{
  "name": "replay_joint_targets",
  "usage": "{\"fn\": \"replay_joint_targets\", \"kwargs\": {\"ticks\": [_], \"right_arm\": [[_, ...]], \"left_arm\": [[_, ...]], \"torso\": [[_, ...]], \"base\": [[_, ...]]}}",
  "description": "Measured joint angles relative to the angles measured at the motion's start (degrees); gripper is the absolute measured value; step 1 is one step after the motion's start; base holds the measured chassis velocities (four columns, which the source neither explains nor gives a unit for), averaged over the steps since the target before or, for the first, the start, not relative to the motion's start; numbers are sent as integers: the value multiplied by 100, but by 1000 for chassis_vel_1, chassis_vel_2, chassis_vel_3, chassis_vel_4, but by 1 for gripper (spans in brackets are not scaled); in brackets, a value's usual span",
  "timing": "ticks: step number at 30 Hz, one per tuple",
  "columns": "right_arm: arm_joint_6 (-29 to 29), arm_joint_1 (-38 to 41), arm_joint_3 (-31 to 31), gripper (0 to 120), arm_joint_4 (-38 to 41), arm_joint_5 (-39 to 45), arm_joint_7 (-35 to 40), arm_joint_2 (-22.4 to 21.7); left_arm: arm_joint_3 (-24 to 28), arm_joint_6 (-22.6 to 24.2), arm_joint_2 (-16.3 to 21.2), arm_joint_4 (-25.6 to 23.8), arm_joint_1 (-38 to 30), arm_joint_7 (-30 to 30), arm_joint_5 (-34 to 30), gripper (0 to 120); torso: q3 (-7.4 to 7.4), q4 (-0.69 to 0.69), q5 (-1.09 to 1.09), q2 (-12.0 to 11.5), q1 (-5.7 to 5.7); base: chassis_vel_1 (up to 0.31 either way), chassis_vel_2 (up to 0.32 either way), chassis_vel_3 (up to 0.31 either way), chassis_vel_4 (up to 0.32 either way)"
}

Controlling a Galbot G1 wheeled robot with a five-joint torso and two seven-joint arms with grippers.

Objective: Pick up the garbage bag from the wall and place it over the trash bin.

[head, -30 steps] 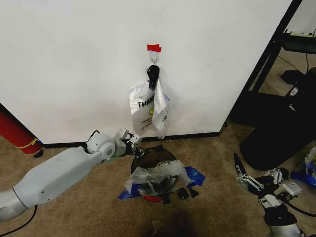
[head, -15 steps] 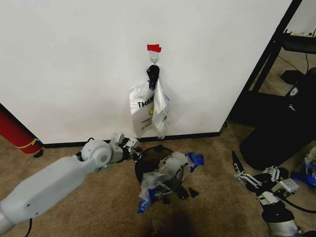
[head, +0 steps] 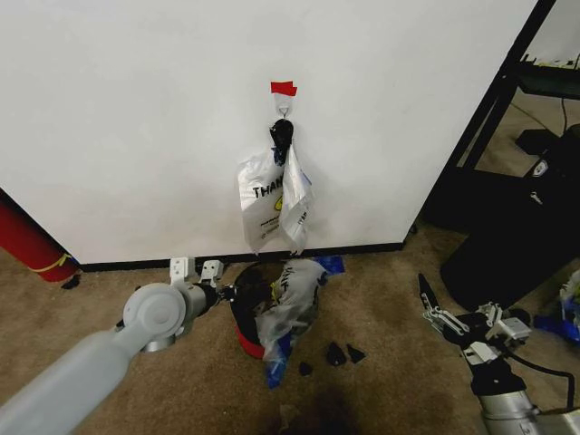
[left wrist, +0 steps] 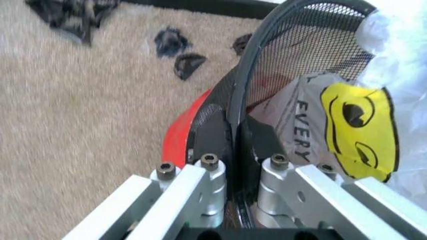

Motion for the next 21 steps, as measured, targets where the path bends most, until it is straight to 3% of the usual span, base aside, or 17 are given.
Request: {"fn": "replay_joint_targets", "kwargs": {"ticks": [4, 10, 21], "right_arm": [[-91, 42, -145, 100, 6, -146, 142, -3], [-125, 40, -257, 100, 52, -311, 246, 10], [-147, 41, -355, 100, 96, -444, 312, 21]], "left_arm": [[-268, -341, -223, -65, 380, -69, -81, 2], [-261, -807, -488, 122, 497, 83, 251, 2], [-73, -1063, -603, 200, 771, 218, 744, 2]], "torso": [[0, 0, 0, 0, 0], [0, -1, -1, 0, 0], [0, 1, 1, 0, 0]], "base": [[0, 0, 0, 0], [0, 0, 0, 0], [0, 0, 0, 0]]}}
